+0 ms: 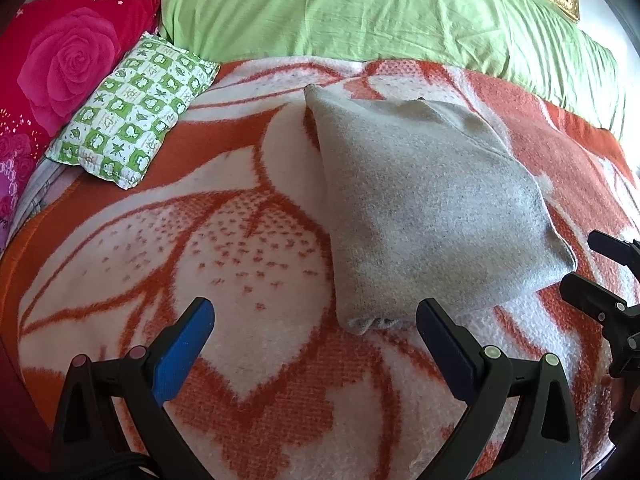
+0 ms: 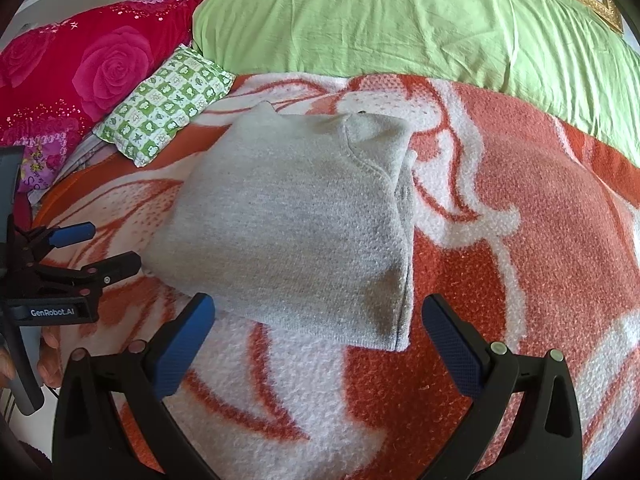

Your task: Fold small clothes

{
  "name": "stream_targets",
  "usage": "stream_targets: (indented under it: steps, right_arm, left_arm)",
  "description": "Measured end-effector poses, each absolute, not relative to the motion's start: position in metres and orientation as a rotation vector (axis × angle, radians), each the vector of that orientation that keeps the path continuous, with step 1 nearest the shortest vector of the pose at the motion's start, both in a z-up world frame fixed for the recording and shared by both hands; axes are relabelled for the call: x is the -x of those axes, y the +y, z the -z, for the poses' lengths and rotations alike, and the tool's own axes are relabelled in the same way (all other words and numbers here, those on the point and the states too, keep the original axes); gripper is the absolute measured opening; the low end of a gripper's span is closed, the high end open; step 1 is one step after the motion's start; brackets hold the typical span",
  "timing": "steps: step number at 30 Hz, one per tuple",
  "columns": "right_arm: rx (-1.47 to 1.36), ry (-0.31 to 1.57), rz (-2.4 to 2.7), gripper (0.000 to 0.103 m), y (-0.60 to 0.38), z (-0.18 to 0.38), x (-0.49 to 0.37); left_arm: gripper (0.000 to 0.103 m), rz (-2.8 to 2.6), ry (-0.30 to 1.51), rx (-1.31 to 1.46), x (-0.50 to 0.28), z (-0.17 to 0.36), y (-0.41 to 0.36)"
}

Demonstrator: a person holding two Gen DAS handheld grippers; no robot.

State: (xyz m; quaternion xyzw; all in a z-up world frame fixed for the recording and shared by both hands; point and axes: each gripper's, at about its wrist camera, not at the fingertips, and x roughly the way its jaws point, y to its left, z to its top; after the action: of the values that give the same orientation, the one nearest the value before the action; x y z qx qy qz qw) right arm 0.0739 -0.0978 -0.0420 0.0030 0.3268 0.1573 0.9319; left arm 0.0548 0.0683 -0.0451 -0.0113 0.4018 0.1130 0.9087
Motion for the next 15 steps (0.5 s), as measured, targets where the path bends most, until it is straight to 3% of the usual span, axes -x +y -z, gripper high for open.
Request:
stream_targets:
  steps: [15]
  right_arm:
    - [-0.002, 0.669, -0.326, 0.103, -0.0947, 0.0418, -0.0713]
  left_arm:
    - [0.101, -0.222, 0.831, 0.018, -0.0543, 0.0449, 0.066]
